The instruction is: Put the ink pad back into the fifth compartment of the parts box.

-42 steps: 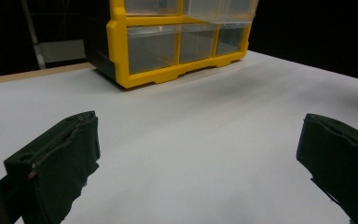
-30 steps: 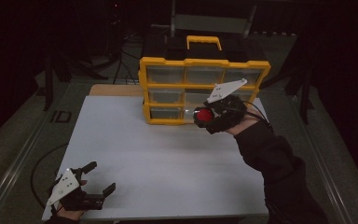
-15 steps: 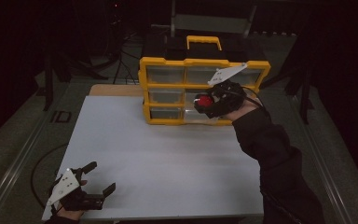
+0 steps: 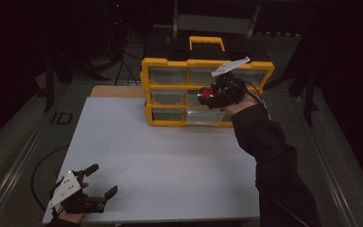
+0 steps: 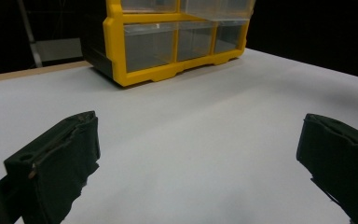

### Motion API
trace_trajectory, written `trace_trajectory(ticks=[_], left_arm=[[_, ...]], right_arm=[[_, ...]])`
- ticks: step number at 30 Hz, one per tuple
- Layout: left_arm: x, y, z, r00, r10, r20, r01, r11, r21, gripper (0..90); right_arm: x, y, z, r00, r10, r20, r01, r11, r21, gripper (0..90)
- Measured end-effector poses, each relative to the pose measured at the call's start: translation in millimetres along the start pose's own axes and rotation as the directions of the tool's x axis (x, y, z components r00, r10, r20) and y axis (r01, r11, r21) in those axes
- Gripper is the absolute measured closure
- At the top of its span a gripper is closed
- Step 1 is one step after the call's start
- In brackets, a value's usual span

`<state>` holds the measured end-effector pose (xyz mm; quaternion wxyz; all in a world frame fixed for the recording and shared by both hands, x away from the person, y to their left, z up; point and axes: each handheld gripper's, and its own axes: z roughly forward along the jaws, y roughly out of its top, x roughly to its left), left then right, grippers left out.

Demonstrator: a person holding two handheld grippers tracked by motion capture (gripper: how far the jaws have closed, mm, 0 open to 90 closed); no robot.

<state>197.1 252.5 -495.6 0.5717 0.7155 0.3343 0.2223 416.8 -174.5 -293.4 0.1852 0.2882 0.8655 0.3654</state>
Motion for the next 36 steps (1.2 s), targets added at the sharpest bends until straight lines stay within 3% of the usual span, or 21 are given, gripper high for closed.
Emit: trace_trajectory(ticks=[12,22,36], left_arm=[[-0.4,-0.3,0.4,1.0,0.002,0.001,-0.002,1.0,0.003,0.4],[-0.3,-0.7,0.7,1.0,-0.001,0.001,0.001,1.0,0.004,0.4],[-0.2,-1.0,0.9,1.0,-0.002,0.001,0.002,1.0,0.006,0.4]], right_arm=[[-1.8,-11.0,21.8,0.9966,0.072,0.041,-0.073,0.997,0.014,30.0],[-3.5,-19.8,35.0,0.9919,0.123,0.033,-0.124,0.991,0.049,30.0],[-7.1,-20.4,39.7,0.9875,0.154,0.033,-0.156,0.987,0.044,29.5]])
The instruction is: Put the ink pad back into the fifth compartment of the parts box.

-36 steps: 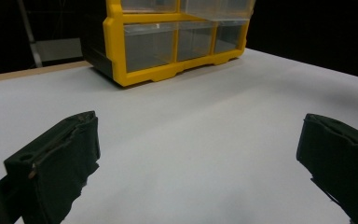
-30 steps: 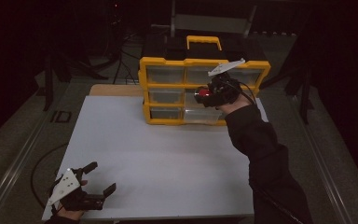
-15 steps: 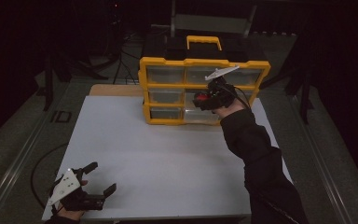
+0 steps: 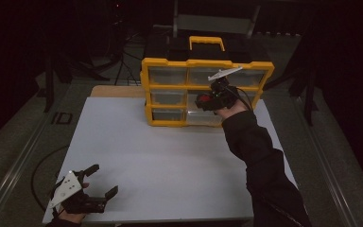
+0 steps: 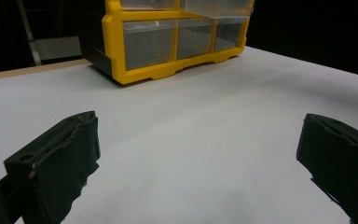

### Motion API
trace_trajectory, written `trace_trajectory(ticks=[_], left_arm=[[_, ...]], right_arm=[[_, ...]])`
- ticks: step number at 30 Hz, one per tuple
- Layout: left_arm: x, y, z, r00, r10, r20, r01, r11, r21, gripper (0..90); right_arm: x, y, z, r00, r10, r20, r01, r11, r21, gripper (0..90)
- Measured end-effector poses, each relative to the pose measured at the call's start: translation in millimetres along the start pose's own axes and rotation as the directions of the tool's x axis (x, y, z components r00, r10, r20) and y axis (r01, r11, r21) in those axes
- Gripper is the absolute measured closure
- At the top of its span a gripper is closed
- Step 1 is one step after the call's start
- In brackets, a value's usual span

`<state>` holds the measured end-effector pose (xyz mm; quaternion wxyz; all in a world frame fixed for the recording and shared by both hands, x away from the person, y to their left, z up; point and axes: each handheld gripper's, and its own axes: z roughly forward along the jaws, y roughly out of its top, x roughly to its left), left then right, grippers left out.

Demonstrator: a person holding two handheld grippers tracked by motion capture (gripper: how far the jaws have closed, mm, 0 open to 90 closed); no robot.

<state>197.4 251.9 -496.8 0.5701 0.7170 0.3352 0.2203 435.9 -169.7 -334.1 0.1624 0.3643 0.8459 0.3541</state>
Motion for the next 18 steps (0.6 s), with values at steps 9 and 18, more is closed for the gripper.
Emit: trace_trajectory(ticks=[9,18], left_arm=[[0.1,0.0,0.2,1.0,0.001,0.001,-0.001,1.0,0.003,0.4],[0.1,-0.1,0.1,1.0,0.0,0.0,0.0,1.0,0.002,0.4]], right_arm=[[-0.5,0.1,-6.2,0.9999,0.011,-0.009,-0.011,0.999,-0.034,21.1],[3.7,-2.2,-9.9,0.9993,0.019,-0.032,-0.021,0.999,-0.049,12.2]])
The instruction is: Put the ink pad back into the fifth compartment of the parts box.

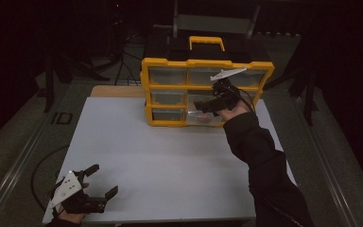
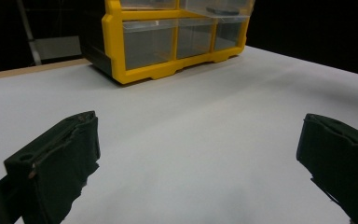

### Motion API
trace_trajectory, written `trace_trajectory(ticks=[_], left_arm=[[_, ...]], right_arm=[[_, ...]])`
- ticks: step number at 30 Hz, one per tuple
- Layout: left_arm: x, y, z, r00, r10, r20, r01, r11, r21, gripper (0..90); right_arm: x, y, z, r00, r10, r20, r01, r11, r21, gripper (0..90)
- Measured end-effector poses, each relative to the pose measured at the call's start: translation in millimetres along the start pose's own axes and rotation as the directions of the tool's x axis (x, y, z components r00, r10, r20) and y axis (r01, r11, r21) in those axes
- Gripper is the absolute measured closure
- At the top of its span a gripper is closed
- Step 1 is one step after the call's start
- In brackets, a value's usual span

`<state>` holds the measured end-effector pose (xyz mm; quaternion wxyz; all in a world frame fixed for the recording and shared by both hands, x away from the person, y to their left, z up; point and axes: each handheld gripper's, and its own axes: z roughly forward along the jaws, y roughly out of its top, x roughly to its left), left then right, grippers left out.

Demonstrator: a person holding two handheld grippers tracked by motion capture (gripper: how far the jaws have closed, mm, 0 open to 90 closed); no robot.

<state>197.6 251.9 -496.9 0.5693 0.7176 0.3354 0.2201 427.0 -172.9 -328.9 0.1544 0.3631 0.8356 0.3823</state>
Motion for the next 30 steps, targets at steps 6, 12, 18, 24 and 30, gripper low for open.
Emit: trace_trajectory(ticks=[6,12,18,24,30], left_arm=[[-0.4,0.3,0.1,1.0,-0.001,0.001,0.001,1.0,-0.002,0.4],[-0.8,0.6,0.1,1.0,0.001,0.001,-0.001,1.0,-0.001,0.4],[-0.5,0.4,0.3,1.0,-0.001,-0.001,0.001,1.0,-0.003,0.4],[-0.3,-0.1,-1.8,1.0,-0.002,-0.004,0.002,1.0,-0.006,0.4],[-0.7,0.1,-1.2,1.0,0.002,-0.002,-0.002,1.0,-0.005,0.4]], right_arm=[[4.5,-4.1,-4.3,0.9999,0.007,-0.015,-0.007,0.999,-0.035,13.1],[6.6,-10.1,-4.4,0.9996,-0.024,-0.013,0.023,0.999,-0.041,13.1],[5.7,-11.5,-8.4,0.9991,-0.031,-0.03,0.029,0.998,-0.06,12.9],[12.7,-12.6,-17.4,0.9972,-0.067,-0.035,0.064,0.996,-0.068,12.8],[17.8,-15.7,-30.2,0.9967,-0.071,-0.04,0.067,0.993,-0.096,12.8]])
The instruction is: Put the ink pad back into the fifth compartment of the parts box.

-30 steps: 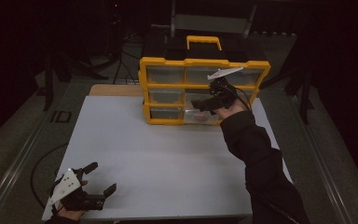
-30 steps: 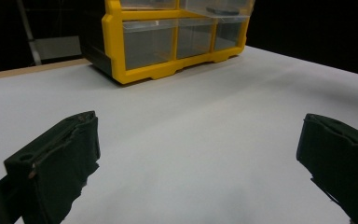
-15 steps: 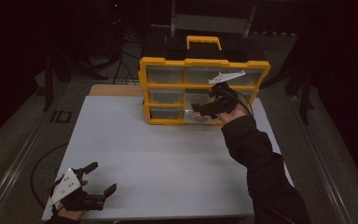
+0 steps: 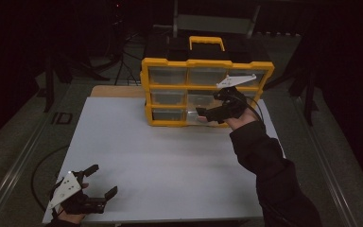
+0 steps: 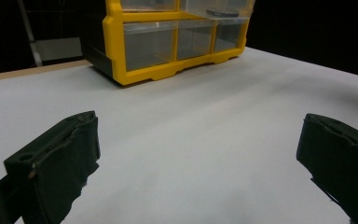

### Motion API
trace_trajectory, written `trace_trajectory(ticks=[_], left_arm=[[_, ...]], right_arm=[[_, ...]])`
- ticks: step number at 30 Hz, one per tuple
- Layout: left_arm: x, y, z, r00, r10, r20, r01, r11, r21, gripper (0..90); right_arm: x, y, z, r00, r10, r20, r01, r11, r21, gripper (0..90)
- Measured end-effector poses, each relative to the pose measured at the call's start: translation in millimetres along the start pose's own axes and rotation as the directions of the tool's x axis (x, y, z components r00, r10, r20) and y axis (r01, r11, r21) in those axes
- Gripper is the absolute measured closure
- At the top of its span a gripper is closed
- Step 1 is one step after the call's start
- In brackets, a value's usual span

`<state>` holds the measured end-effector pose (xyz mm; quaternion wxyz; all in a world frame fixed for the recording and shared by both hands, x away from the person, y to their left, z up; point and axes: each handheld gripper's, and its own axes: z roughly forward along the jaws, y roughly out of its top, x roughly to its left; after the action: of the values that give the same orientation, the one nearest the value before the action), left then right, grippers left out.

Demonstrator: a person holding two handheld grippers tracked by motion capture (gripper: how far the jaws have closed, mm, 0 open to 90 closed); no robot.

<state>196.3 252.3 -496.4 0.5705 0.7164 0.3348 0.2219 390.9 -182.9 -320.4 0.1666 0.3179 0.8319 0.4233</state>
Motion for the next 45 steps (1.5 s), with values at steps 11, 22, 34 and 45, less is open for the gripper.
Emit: trace_trajectory(ticks=[11,22,34,45], left_arm=[[0.0,0.0,0.1,1.0,-0.001,-0.001,0.001,1.0,0.001,0.4],[-0.6,0.2,0.2,1.0,0.001,-0.002,-0.001,1.0,0.0,0.4],[-1.2,0.8,0.0,1.0,0.003,0.001,-0.003,1.0,-0.001,0.4],[-1.1,0.7,0.1,1.0,0.001,0.001,-0.001,1.0,-0.001,0.4]], right_arm=[[8.7,-18.9,-15.2,0.9996,-0.007,-0.028,0.006,1.0,-0.027,12.9],[16.8,-42.0,-23.3,0.9991,-0.019,-0.037,0.018,0.999,-0.04,12.8],[24.5,-67.6,-30.7,0.9985,-0.014,-0.053,0.011,0.998,-0.064,12.7],[25.5,-92.6,-35.6,0.9991,-0.008,-0.041,0.006,0.998,-0.06,12.7]])
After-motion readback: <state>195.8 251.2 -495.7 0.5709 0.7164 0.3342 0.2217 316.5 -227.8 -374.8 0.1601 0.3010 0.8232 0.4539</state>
